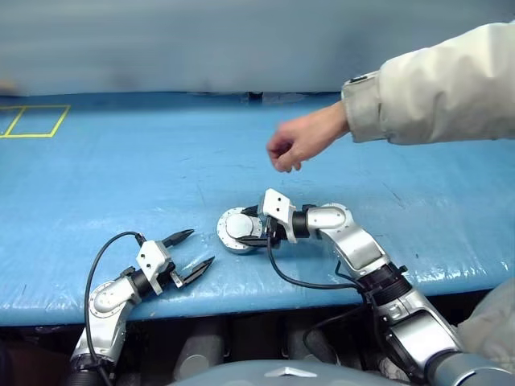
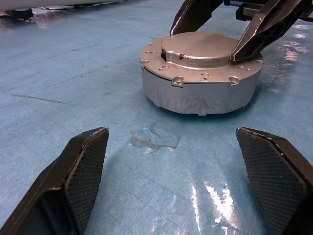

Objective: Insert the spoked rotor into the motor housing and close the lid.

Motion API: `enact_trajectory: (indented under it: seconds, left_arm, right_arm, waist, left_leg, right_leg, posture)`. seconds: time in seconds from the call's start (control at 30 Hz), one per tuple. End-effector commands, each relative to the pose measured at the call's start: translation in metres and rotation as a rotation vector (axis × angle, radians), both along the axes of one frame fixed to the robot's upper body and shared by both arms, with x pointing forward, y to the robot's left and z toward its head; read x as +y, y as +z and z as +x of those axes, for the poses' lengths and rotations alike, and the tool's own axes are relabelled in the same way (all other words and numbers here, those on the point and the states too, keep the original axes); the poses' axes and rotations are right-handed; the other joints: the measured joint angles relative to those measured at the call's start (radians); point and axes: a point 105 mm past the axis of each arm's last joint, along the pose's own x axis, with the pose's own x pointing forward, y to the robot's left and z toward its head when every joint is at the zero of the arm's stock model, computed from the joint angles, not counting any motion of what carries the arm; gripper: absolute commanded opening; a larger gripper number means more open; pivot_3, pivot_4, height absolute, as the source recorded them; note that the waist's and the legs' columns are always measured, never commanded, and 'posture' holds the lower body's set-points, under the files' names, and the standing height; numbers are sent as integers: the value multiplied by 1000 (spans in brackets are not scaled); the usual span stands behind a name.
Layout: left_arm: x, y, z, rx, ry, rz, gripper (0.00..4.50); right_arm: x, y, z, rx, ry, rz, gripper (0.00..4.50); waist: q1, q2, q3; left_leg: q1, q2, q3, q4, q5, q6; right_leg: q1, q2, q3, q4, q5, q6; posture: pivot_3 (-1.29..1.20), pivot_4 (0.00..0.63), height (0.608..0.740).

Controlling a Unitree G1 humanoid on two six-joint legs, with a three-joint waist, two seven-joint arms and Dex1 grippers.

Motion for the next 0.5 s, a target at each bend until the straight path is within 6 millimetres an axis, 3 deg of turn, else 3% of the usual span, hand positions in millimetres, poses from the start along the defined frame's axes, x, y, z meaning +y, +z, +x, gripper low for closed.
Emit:
enact_trajectory:
  seconds: [0.03, 0.5]
  left_arm:
    - [-2, -4, -3, 9, -15, 2, 4442]
    - [-2, -5, -3, 10, -16, 3, 4442]
  right_arm:
    - [-12, -19, 3, 47, -53, -79, 3055]
    - [-9, -17, 1, 52, -55, -43, 3055]
  waist:
    - [0, 0, 0]
    - [0, 0, -1]
  left_leg:
    - [0, 0, 0, 0, 0, 0]
    - [0, 0, 0, 0, 0, 0]
  right_leg:
    - [0, 0, 0, 0, 0, 0]
    - [0, -1, 0, 0, -1, 2]
  posture:
    - [0, 150, 740]
    - [0, 150, 740]
